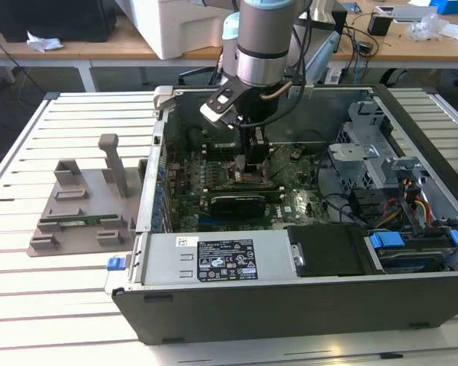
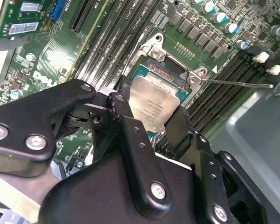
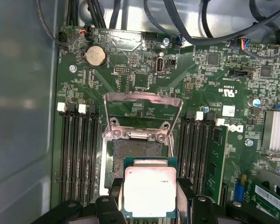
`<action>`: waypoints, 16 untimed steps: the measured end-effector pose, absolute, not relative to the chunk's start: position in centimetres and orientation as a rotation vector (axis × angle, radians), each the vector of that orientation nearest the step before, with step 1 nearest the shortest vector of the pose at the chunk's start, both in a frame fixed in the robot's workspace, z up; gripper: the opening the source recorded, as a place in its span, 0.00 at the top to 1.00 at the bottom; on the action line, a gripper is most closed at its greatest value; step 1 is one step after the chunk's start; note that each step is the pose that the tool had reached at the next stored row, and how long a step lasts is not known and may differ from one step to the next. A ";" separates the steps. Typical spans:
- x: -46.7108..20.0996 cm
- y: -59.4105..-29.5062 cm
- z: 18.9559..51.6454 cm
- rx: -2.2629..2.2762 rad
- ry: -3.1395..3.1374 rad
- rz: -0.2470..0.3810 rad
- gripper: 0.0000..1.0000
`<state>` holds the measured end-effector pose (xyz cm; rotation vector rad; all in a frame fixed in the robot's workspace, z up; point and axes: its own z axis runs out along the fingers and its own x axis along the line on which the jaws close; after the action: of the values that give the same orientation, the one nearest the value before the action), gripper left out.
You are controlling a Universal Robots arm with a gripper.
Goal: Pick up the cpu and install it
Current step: 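Place the cpu into insertion slot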
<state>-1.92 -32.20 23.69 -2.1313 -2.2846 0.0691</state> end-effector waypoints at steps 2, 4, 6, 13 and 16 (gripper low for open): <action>-1.9 -32.2 23.3 -2.132 -2.284 0.070 0.45; -1.9 -32.2 22.9 -2.131 -2.284 0.070 0.45; -1.9 -32.2 22.3 -2.131 -2.284 0.070 0.45; -1.8 -32.0 21.3 -2.159 -2.256 0.070 0.45; -1.9 -31.8 21.2 -2.185 -2.231 0.069 0.45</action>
<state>-1.85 -31.84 21.19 -2.1847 -2.2311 0.0695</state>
